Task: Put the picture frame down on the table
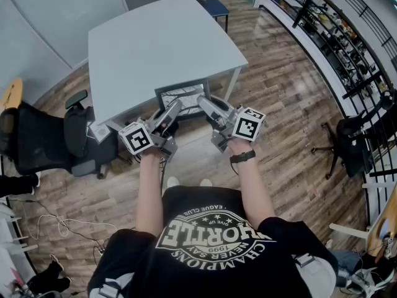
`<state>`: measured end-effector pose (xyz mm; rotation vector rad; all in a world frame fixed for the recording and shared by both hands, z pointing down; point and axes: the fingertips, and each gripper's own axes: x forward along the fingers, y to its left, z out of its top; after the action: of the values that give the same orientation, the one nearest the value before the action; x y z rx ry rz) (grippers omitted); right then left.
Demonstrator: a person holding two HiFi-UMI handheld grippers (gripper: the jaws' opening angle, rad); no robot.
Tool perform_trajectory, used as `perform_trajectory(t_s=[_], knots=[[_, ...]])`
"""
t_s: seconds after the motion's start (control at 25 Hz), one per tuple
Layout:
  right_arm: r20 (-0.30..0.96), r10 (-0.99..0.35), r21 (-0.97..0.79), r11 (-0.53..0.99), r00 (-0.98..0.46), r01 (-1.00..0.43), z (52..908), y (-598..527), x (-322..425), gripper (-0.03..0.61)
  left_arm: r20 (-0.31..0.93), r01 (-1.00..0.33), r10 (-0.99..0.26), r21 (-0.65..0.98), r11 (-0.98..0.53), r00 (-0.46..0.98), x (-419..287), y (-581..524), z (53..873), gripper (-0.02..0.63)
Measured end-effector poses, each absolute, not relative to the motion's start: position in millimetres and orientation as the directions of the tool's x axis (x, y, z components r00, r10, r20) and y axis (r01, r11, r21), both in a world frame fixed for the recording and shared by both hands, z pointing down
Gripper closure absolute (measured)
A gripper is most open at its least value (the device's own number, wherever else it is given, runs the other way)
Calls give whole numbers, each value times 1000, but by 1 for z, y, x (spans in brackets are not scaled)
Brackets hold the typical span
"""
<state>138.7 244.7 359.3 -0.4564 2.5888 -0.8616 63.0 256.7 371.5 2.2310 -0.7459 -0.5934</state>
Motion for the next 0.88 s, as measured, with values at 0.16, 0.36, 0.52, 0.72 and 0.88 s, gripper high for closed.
perform_trajectory(t_s=[0.16,0.36,0.52,0.72,0.88], knots=[[-238,-419,-618,761,-876,-197,364,243,141,508,-193,-330,-654,740,-586,731,68,255,376,560],[-207,-427,-651,732,-880,-202,382,236,142,506,-202,-311,-650,750,-583,732,68,253,388,563],[-210,-445,-654,726,-870,-214,367,241,144,498,-208,-330,-657,733,-595,724,68,259,373,572],[-155,-487,-663,696,-860,-275,386,214,137,476,-178,-375,-672,715,-590,719,62,233,385,572],[-105,-515,-705,642,-851,-301,418,126,111,472,-169,-366,-677,735,-571,716,39,146,412,572]])
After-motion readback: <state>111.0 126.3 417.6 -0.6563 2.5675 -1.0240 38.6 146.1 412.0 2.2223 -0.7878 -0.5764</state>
